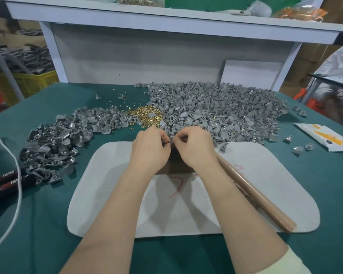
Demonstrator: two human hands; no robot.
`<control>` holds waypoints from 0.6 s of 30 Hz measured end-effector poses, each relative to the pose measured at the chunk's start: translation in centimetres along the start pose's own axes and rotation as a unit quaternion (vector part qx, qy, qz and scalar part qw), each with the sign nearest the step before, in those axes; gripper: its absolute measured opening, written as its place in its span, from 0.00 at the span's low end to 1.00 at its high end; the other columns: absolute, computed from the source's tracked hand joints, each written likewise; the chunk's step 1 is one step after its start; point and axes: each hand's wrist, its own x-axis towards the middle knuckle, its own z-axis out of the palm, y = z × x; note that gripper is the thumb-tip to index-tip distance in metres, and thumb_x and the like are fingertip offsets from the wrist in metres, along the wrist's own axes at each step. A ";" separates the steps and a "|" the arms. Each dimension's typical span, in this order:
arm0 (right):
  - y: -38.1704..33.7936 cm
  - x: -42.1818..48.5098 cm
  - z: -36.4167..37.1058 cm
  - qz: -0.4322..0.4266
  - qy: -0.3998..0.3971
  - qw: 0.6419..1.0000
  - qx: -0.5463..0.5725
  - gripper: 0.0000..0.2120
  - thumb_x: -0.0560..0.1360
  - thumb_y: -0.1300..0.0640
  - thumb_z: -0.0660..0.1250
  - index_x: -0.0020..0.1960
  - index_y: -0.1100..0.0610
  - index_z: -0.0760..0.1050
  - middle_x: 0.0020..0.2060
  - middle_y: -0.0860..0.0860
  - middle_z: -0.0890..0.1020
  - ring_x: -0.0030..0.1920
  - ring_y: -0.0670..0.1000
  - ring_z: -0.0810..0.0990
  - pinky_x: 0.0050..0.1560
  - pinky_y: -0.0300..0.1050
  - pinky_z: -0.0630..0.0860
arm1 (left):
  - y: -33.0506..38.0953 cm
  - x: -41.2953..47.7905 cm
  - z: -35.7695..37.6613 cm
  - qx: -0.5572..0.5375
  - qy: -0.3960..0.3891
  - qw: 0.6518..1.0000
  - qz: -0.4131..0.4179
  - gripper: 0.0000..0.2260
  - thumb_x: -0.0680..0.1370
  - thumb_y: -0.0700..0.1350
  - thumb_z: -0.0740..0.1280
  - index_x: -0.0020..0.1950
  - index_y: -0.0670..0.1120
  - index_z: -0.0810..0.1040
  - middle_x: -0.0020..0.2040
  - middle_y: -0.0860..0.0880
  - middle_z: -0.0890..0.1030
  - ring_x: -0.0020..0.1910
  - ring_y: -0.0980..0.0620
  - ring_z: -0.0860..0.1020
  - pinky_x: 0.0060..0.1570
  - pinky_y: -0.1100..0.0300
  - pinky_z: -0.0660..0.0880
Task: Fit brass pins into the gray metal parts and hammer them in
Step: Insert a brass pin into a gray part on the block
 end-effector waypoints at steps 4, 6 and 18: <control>0.1 0.0 0.2 0.002 0.004 1.000 0.002 0.09 0.76 0.56 0.64 0.44 0.54 0.82 0.45 0.52 0.84 0.50 0.54 0.79 0.52 0.47 0.75 | 0.0 0.0 0.0 0.003 -0.005 1.000 -0.004 0.05 0.75 0.43 0.67 0.40 0.51 0.76 0.47 0.47 0.81 0.55 0.44 0.76 0.55 0.49 0.74; 0.2 0.0 0.3 -0.002 0.007 1.000 0.005 0.08 0.76 0.56 0.64 0.43 0.53 0.82 0.44 0.52 0.83 0.49 0.54 0.79 0.52 0.47 0.75 | 0.0 0.0 0.0 0.004 -0.004 1.000 -0.003 0.05 0.75 0.43 0.67 0.40 0.51 0.76 0.47 0.47 0.81 0.55 0.44 0.76 0.55 0.49 0.74; 5.3 1.0 -3.5 0.142 -0.109 0.976 -0.121 0.17 0.77 0.47 0.63 0.45 0.61 0.79 0.35 0.54 0.77 0.45 0.58 0.78 0.43 0.43 0.71 | 0.2 -0.1 -0.1 0.028 0.016 0.999 -0.018 0.06 0.76 0.44 0.67 0.38 0.49 0.78 0.43 0.50 0.79 0.51 0.46 0.76 0.52 0.49 0.76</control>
